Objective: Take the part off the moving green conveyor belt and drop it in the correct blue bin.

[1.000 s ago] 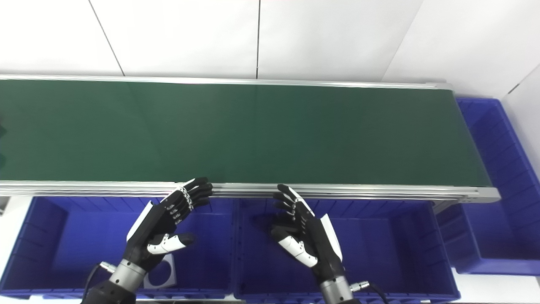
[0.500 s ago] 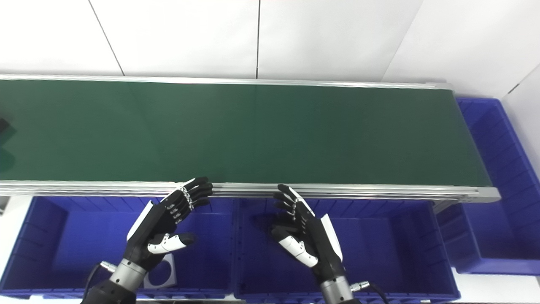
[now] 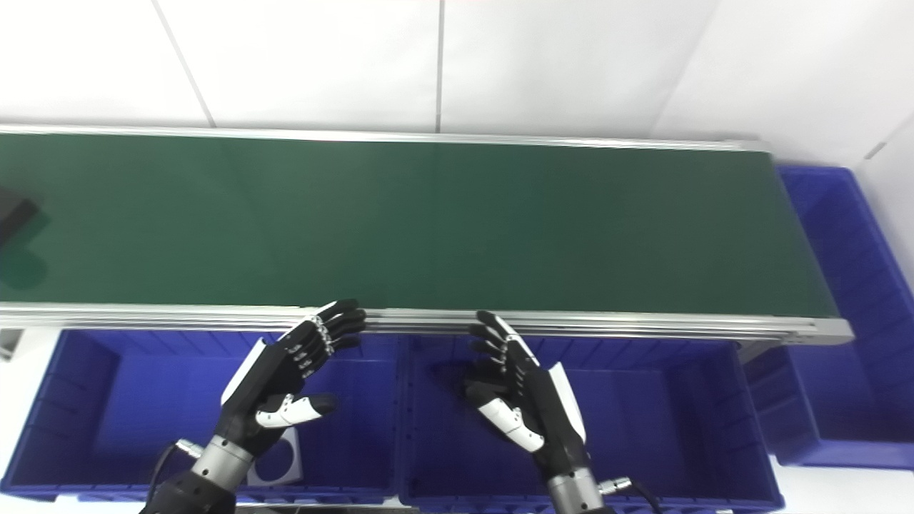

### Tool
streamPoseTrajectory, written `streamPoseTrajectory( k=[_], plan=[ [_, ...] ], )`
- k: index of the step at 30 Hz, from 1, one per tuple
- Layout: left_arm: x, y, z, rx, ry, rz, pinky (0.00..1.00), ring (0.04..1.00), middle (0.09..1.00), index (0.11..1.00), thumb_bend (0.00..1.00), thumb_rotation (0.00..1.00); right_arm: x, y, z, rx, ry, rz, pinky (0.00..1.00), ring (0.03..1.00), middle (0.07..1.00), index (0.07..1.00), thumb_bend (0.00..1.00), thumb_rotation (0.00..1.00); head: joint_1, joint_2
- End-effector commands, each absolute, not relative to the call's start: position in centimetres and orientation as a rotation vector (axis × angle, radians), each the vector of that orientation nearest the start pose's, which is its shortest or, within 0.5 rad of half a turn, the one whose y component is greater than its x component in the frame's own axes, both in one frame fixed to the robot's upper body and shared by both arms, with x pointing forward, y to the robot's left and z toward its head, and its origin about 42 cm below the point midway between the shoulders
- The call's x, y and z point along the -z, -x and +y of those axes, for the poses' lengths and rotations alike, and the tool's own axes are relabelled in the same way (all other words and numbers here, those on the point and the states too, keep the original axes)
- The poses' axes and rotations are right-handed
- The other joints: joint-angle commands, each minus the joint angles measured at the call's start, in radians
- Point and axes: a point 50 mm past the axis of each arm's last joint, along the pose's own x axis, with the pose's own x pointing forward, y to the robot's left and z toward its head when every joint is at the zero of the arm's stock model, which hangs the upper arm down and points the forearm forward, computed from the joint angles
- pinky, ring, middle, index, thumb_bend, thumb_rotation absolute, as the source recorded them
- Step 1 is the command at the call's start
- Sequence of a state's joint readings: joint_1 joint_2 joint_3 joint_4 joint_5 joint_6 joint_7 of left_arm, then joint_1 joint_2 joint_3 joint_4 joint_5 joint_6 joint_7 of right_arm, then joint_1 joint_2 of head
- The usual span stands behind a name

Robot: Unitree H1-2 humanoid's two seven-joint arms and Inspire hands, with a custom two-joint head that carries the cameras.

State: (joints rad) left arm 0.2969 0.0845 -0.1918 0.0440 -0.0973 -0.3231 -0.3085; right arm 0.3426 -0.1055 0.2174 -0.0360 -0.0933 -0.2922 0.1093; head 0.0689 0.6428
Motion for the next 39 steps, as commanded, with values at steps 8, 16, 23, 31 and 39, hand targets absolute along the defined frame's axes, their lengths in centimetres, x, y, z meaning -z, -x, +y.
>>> streamPoseTrajectory(
  k=[8,16,23,31,39],
  plan=[
    [-4.0,-17.3,16.7,0.405,0.06,-0.022,0.79,0.818,0.823,0.828,1.0,0.46,-4.8,-15.9,-20.6,-0.285,0.108,-0.065,0.76,0.83,0.872,0.929,0.71,0.79,0.152,-0.083],
    [-3.3,-17.7,15.9,0.404,0.056,-0.02,0.77,0.807,0.817,0.814,1.0,0.46,-4.0,-16.3,-21.3,-0.285,0.116,-0.064,0.76,0.834,0.882,0.941,0.73,0.84,0.22,-0.132],
    [-2.8,-18.0,15.5,0.407,0.065,-0.012,0.77,0.804,0.82,0.808,1.0,0.43,-3.4,-16.6,-21.8,-0.295,0.112,-0.06,0.78,0.847,0.893,0.952,0.69,0.85,0.275,-0.163],
    [-2.7,-18.2,15.1,0.405,0.076,-0.01,0.76,0.798,0.815,0.805,1.0,0.38,-3.3,-16.6,-22.1,-0.288,0.103,-0.047,0.8,0.86,0.903,0.963,0.7,0.87,0.307,-0.174],
    [-2.8,-18.4,14.7,0.402,0.072,-0.013,0.76,0.798,0.816,0.805,1.0,0.37,-3.3,-16.7,-22.5,-0.291,0.106,-0.049,0.82,0.871,0.909,0.976,0.68,0.89,0.321,-0.179]
  ],
)
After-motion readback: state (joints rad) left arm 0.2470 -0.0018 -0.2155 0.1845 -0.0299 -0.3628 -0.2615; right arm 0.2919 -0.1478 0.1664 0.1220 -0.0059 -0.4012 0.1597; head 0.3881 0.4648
